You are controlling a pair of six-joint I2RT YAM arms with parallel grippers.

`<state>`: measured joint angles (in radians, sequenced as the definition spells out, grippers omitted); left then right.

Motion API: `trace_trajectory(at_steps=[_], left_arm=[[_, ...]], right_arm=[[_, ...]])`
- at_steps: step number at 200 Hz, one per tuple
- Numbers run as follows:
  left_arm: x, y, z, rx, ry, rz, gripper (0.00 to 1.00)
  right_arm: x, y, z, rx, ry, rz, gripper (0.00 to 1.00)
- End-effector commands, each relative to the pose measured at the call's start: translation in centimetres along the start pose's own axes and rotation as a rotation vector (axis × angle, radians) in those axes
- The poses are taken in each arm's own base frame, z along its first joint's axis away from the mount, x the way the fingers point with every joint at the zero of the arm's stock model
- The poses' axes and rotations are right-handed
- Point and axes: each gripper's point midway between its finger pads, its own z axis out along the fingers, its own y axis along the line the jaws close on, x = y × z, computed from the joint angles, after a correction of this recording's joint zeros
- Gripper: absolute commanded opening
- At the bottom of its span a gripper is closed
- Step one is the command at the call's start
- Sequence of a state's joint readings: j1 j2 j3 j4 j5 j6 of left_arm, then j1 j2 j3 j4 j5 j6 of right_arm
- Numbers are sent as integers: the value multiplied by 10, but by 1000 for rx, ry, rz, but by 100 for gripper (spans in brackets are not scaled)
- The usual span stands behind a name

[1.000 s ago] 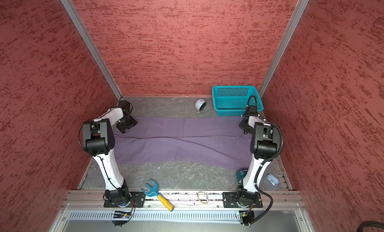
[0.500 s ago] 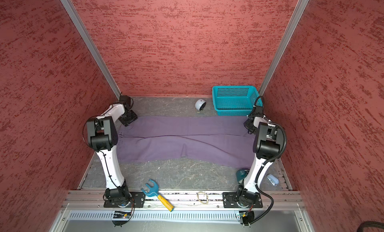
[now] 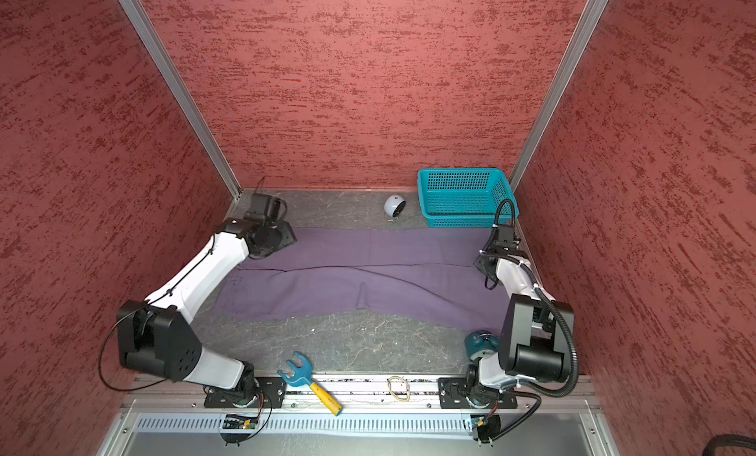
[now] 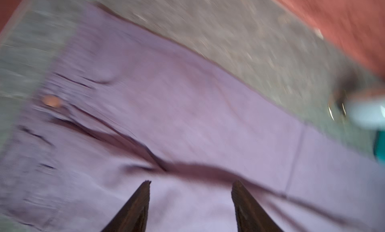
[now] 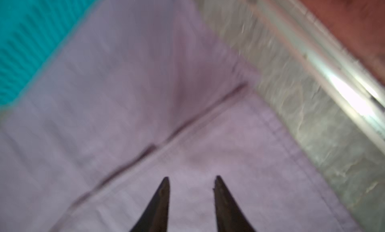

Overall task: Fold and stack the trousers
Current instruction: Smooth out the trousers at the center of the table.

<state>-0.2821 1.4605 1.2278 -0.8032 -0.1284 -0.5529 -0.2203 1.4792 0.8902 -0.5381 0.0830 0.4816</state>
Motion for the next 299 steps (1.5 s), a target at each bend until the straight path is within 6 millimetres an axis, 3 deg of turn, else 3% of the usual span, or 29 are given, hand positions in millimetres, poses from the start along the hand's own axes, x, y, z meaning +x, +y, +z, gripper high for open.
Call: trace_trajectory(at_steps=[1, 48, 76, 131, 148, 182, 199, 244, 263, 286, 299], left_arm=[[62, -36, 2, 101, 124, 178, 64], [155, -103, -2, 194, 176, 572, 76], [198, -119, 13, 194, 276, 684, 75], [232, -133, 46, 160, 357, 735, 71], [238, -134, 50, 150, 380, 731, 57], [256, -125, 48, 117, 432, 767, 13], [263, -115, 42, 88, 459, 783, 0], [290, -96, 1, 69, 568, 858, 0], [307, -85, -6, 51, 646, 853, 0], [311, -76, 0, 11, 667, 839, 42], [303, -80, -1, 16, 653, 819, 57]], right_arm=[[12, -4, -2, -11, 18, -19, 33], [13, 5, -14, -75, 11, -20, 35], [15, 2, -16, -67, 10, -31, 37], [12, -2, -22, -48, -10, -46, 39], [10, 0, -22, -53, -13, -46, 39], [9, 4, -18, -66, -6, -42, 39], [8, 5, -16, -70, -3, -40, 40], [5, 5, -14, -58, -7, -45, 40], [5, 6, -13, -61, -8, -40, 40], [6, 5, -12, -60, -4, -39, 41], [7, 3, -12, -52, -7, -40, 42]])
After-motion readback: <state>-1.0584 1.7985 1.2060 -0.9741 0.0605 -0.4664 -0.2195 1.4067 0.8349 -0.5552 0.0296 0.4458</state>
